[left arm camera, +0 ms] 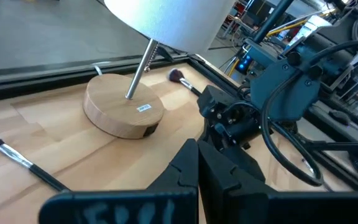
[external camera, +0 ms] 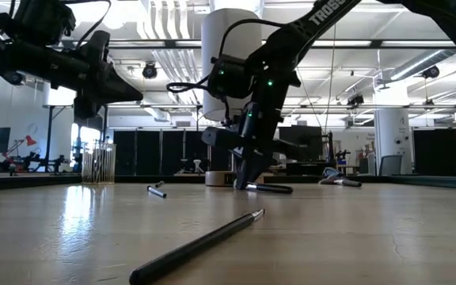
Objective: Pick & Place Makeup Brushes
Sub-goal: Put the foundation brush into the makeup holder
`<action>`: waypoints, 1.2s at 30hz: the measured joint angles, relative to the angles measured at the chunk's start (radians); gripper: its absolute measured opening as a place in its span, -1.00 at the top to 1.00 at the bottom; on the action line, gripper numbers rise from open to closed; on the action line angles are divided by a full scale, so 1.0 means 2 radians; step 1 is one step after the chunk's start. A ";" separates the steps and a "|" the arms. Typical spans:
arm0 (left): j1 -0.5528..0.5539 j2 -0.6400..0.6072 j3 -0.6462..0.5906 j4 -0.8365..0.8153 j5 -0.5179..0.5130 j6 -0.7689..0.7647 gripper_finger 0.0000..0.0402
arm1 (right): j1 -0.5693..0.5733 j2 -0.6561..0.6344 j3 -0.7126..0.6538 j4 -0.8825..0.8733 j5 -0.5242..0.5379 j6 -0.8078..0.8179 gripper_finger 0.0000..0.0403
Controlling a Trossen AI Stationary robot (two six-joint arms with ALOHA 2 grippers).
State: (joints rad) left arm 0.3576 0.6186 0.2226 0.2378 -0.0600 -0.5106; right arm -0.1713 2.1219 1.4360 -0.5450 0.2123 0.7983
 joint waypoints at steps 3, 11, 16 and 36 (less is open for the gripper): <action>0.000 0.000 0.000 0.000 0.004 -0.021 1.00 | 0.001 -0.014 -0.003 -0.003 -0.005 -0.014 0.89; 0.000 0.001 0.014 0.013 0.037 -0.061 0.94 | 0.025 -0.125 -0.030 0.019 -0.007 -0.078 0.90; 0.000 0.004 0.046 0.025 0.052 -0.088 0.79 | 0.035 -0.222 -0.059 0.081 -0.020 -0.137 0.90; -0.043 0.214 0.303 0.099 0.132 0.001 0.43 | 0.020 -0.334 -0.116 0.488 -0.120 -0.168 0.91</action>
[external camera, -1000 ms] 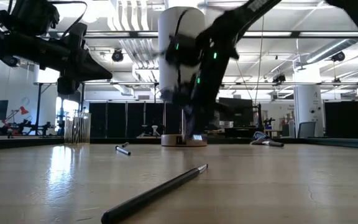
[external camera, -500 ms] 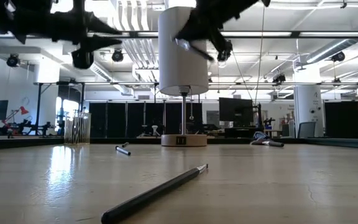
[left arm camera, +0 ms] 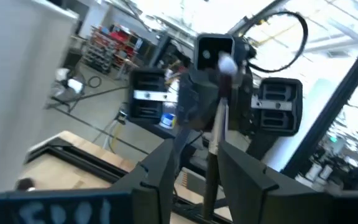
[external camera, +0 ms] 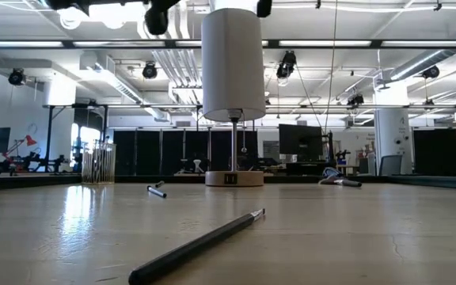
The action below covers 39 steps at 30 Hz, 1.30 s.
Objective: Pick & Place Makeup Brushes
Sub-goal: Put the foundation brush into the makeup holder
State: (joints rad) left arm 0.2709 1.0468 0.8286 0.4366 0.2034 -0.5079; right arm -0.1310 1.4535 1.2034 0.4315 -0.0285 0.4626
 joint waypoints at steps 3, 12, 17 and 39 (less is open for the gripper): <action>-0.005 0.030 0.030 -0.001 0.001 0.007 0.43 | -0.001 -0.002 0.006 0.006 -0.003 -0.007 0.91; -0.016 0.086 0.089 0.008 0.029 0.019 0.43 | 0.000 -0.005 0.009 0.014 -0.009 -0.011 0.91; -0.020 0.106 0.100 0.033 0.037 0.018 0.43 | -0.002 -0.005 0.010 0.018 -0.011 -0.011 0.91; -0.011 0.109 0.103 0.040 0.026 0.004 0.90 | -0.012 -0.013 0.010 0.018 -0.024 -0.011 0.51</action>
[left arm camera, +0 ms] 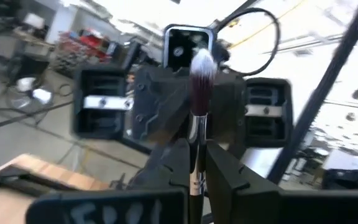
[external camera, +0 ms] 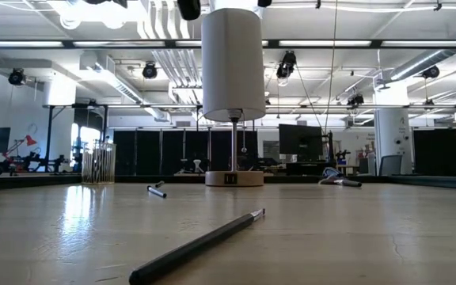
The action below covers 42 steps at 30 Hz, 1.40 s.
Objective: Pick & Place Makeup Brushes
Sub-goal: Put the foundation brush into the makeup holder
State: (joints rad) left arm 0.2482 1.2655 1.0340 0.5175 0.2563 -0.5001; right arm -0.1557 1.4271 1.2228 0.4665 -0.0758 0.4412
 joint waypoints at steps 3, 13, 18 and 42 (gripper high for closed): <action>0.008 -0.014 0.001 -0.049 -0.033 0.013 0.90 | -0.006 -0.016 0.000 -0.023 0.000 -0.012 0.45; 0.021 -0.107 -0.002 -0.277 -0.296 0.064 0.90 | -0.008 -0.088 0.001 -0.183 0.066 -0.100 0.67; 0.048 -0.115 -0.004 -0.372 -0.397 0.067 0.90 | -0.007 -0.102 0.000 -0.207 0.071 -0.124 0.91; 0.314 0.003 -0.089 -0.376 -0.540 -0.020 0.90 | -0.007 -0.103 -0.001 -0.236 0.074 -0.141 0.96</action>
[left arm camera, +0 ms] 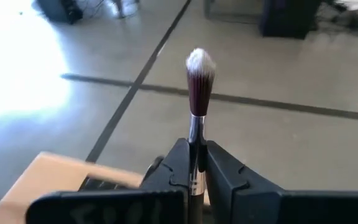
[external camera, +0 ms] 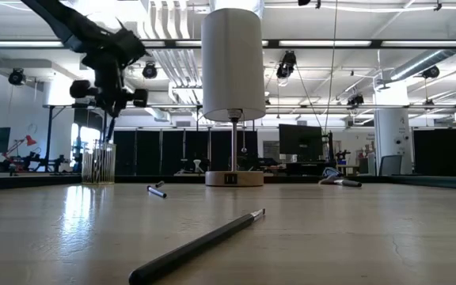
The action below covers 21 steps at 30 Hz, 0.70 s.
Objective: Pick & Place Makeup Brushes
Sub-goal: Put the foundation brush into the makeup holder
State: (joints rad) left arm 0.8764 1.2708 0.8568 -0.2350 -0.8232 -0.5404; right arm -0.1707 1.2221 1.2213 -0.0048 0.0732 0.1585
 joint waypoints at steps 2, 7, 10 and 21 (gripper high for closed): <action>0.000 0.000 -0.011 -0.013 -0.002 -0.021 0.90 | 0.000 0.000 0.000 0.000 0.000 -0.003 0.96; 0.000 -0.001 -0.040 -0.014 -0.002 -0.045 0.90 | 0.000 0.000 0.000 0.000 -0.001 -0.008 0.96; 0.000 -0.001 -0.056 -0.012 0.005 -0.062 0.89 | 0.000 0.000 0.000 0.000 -0.001 -0.014 0.96; 0.000 -0.001 -0.075 -0.009 0.045 -0.076 0.66 | 0.000 0.000 0.000 0.000 0.000 -0.016 0.96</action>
State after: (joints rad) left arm 0.8761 1.2688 0.7065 -0.2535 -0.7333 -0.6932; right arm -0.1711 1.2221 1.2213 -0.0040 0.0723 0.1268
